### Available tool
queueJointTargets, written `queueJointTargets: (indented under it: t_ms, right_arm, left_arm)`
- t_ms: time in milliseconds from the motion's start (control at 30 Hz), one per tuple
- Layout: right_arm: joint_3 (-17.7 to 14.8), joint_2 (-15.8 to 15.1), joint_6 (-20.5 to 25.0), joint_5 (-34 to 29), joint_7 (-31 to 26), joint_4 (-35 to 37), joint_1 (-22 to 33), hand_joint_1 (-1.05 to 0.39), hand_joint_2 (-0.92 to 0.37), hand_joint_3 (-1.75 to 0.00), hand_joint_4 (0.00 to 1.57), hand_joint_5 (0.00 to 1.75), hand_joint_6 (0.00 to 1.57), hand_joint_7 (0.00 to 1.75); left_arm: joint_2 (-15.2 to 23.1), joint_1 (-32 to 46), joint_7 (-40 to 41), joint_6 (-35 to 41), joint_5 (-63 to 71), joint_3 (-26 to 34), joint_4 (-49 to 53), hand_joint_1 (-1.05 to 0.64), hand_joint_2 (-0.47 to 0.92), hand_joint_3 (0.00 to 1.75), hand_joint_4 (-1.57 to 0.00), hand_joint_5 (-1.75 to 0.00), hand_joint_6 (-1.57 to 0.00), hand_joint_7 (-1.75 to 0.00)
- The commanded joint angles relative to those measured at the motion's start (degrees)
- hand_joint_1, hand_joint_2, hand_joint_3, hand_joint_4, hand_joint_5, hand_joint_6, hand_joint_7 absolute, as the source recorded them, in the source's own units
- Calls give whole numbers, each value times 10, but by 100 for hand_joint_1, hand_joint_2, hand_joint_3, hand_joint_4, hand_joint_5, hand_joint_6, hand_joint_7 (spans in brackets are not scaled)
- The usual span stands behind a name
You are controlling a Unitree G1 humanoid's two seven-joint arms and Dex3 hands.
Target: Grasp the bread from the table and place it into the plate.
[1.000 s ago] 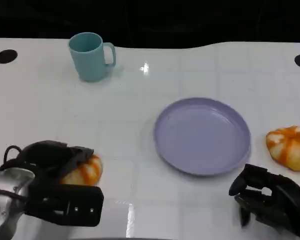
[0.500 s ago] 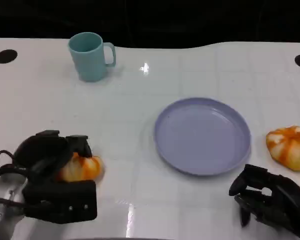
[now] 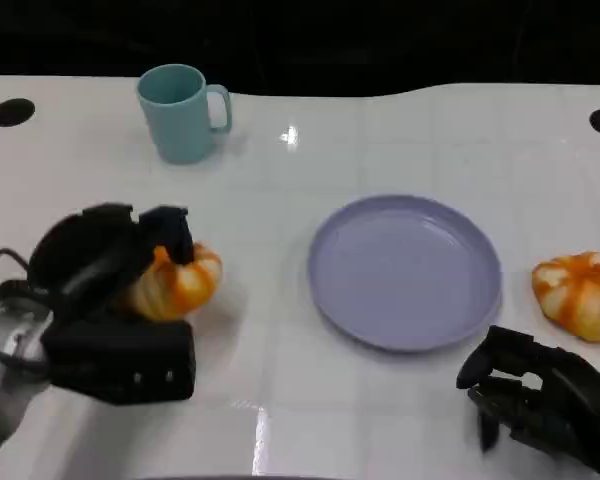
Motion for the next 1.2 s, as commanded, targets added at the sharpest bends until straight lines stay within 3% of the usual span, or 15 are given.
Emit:
queueJointTargets:
  t_ms: [33, 267, 400, 767, 1200]
  right_arm:
    - [-1, -2, 21, 4, 8, 10, 10, -51, -92, -25, 67, 175, 67, 137]
    - [0, -7, 16, -1, 4, 9, 15, -52, -92, -25, 66, 175, 67, 140]
    - [-2, -8, 12, 2, 10, 14, 15, -53, -92, -25, 66, 175, 66, 139]
    - [-4, -9, -10, 1, 15, 43, 2, -53, -92, -27, 67, 175, 65, 140]
    - [-4, -8, 15, 4, 9, 21, 10, -52, -92, -26, 66, 175, 64, 140]
  left_arm:
    - [-6, -26, 15, 0, -6, 4, 9, -19, 79, 69, -72, -175, -52, -175]
    - [-35, -56, 36, -19, -11, 1, 20, -13, 74, 68, -75, -175, -55, -175]
    - [-51, -75, 43, -22, -3, -7, 27, -13, 61, 85, -76, -175, -56, -175]
    - [-124, -159, 85, -54, 0, -37, 82, -8, 42, 107, -86, -175, -65, -175]
    - [-218, -242, 123, -76, 13, -93, 187, -21, 43, 122, -93, -175, -72, -175]
